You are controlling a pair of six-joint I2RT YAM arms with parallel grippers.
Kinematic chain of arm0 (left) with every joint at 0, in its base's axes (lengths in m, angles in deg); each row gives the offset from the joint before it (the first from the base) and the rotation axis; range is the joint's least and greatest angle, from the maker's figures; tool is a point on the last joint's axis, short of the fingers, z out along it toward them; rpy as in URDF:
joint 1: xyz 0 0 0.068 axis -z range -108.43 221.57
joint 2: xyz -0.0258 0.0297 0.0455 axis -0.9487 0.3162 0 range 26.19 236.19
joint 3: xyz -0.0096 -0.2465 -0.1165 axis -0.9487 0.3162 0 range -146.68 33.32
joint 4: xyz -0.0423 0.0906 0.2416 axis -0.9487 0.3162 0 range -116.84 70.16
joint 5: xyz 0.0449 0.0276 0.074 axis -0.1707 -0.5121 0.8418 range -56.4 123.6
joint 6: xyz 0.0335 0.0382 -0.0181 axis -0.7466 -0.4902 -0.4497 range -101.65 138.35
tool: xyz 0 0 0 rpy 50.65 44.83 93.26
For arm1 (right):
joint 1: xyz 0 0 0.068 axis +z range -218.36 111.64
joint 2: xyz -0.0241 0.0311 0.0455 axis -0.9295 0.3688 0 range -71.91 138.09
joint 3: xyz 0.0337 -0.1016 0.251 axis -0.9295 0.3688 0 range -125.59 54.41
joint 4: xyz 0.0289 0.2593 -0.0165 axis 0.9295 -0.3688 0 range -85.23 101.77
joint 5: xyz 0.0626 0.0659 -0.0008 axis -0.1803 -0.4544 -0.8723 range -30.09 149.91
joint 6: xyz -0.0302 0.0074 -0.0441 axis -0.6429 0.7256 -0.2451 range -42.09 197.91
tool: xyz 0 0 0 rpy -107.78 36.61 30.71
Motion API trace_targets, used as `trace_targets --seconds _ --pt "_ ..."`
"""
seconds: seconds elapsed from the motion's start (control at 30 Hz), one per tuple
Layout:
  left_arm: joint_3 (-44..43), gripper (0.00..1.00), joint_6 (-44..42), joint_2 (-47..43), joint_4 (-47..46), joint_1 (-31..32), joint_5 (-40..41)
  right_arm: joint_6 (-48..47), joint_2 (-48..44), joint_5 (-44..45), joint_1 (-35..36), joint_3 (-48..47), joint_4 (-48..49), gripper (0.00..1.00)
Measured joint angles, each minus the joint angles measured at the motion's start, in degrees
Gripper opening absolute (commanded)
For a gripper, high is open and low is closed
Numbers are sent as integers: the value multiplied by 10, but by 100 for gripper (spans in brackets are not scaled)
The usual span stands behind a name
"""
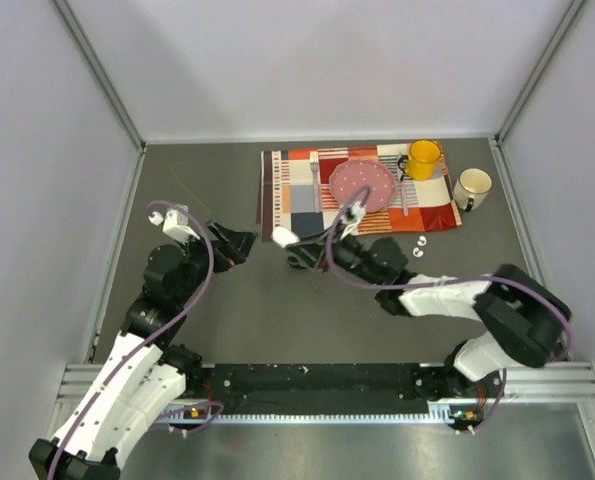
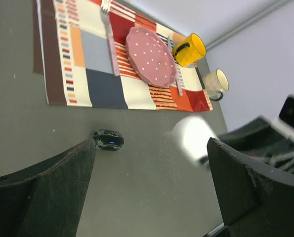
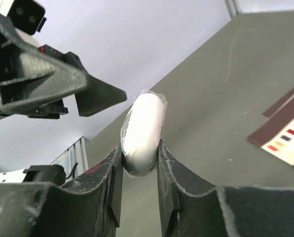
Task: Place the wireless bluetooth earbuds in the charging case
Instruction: Pick up the charging case at the center of the board.
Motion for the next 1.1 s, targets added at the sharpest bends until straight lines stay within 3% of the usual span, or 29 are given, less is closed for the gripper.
trace_targets --seconds 0.1,0.2,0.37,0.57,0.83,1.1 --pt "-5 99 -85 -2 -26 -1 -48 20 -93 -76 -77 29 -78 0" --pt "5 99 -175 -9 -79 -2 -160 10 -195 -150 -135 16 -225 0" --pt "68 91 -242 -9 -232 -1 -359 -65 -287 -265 -157 -90 -488 0" --pt "156 89 -261 1 -434 31 -482 -112 -346 -369 -158 -129 -645 0" --pt "179 84 -259 -15 -640 87 -525 -137 -366 -440 -158 -128 -708 0" --pt "179 78 -196 89 -740 109 -515 -136 -392 -487 -158 -94 -653 0"
